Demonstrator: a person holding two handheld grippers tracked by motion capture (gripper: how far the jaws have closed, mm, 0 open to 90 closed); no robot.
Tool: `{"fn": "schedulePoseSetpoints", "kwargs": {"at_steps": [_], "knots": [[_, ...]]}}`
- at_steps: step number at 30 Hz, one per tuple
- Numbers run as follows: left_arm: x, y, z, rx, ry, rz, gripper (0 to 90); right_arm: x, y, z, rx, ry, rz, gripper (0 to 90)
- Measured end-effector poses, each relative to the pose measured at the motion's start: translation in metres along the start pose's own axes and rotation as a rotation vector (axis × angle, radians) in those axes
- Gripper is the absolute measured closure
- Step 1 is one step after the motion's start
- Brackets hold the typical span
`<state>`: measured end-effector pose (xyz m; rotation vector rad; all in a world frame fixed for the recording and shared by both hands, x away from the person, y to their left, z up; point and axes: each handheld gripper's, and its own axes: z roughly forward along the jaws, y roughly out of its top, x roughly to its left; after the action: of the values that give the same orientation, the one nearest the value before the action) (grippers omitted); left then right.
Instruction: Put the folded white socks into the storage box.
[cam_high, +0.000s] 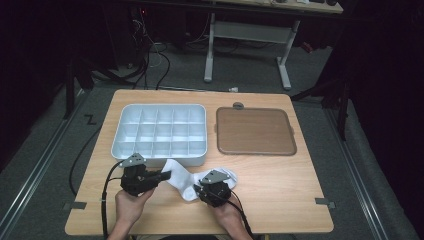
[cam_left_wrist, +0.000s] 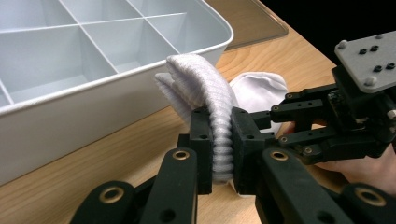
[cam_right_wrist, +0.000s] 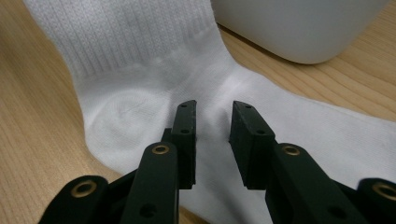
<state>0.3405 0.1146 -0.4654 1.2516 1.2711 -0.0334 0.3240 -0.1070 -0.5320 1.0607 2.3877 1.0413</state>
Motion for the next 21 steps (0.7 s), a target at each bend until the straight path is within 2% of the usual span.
{"fn": "schedulePoseSetpoints", "kwargs": {"at_steps": [9,21], "knots": [[-0.011,0.004,0.004,0.014,-0.036,0.008,81.2,0.009,0.007,0.005,0.015,-0.002,-0.014,71.1],[-0.017,0.003,0.008,0.031,-0.059,0.008,81.3,0.021,0.017,0.016,0.019,0.015,-0.019,70.2]]}}
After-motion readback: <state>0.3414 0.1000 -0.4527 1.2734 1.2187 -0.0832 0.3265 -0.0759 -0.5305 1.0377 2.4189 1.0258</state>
